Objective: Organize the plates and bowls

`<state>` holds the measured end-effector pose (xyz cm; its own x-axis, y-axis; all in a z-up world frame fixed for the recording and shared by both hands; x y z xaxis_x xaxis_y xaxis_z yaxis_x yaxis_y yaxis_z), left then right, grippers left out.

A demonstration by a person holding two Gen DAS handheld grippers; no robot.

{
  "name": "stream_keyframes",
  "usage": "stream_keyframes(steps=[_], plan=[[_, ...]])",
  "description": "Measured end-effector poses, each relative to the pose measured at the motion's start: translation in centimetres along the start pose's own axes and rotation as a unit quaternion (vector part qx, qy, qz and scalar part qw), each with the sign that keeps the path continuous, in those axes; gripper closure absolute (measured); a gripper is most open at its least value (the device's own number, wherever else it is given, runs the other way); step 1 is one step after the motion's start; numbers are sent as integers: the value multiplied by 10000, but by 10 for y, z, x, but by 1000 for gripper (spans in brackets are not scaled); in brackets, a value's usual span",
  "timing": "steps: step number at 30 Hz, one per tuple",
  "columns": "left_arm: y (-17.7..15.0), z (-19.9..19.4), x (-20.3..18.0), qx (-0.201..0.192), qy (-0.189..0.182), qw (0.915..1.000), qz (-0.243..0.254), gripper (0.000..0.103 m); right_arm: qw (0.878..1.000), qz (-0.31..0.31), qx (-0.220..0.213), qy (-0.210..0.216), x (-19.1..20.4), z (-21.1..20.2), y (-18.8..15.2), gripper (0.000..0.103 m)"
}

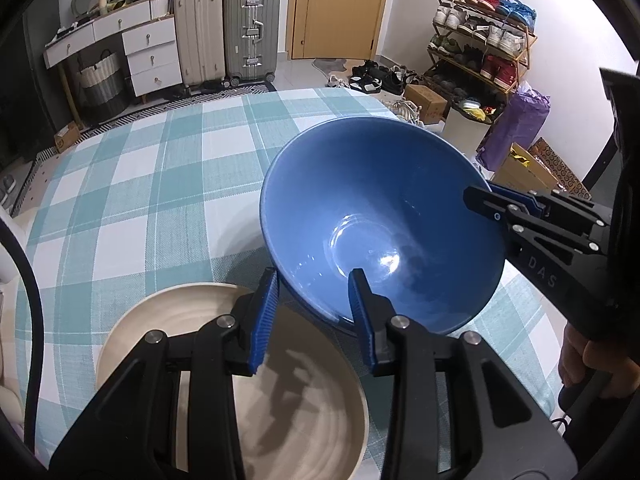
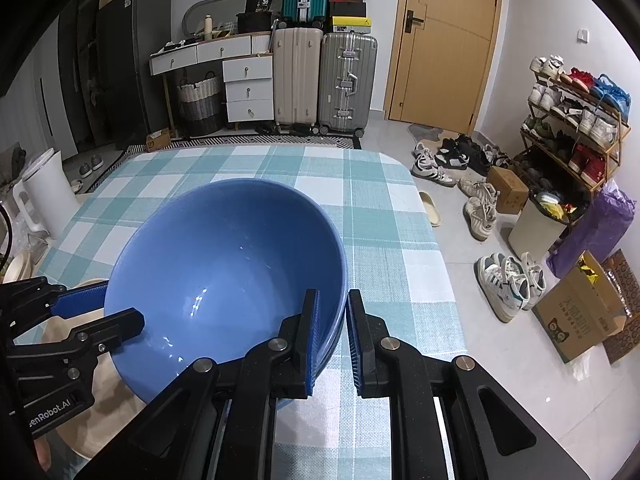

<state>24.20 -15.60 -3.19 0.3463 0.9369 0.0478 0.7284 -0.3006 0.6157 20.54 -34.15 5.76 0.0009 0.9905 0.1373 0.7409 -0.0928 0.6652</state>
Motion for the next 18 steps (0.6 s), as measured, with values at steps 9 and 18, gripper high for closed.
stream_keyframes(steps=[9,18], plan=[[-2,6,12,32,-378,9988,-313,59,10000,64,60,37,-2,-1,-2,89],[2,3,29,38,-647,9960,-623,37,9994,188,145,246,-7,-6,-2,58]])
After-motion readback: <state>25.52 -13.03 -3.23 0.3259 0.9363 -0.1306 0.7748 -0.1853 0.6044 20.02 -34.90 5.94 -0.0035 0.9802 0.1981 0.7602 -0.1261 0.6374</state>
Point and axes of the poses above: each gripper's, at about its wrist camera, not at the fingertips, and z roughly the way its jaws point, x to its left, y to its top, the point moved 8 cm from there along z, roughly the way its jaws point, and after that the axes turned 14 degrees about z, right-handed, at the moved point
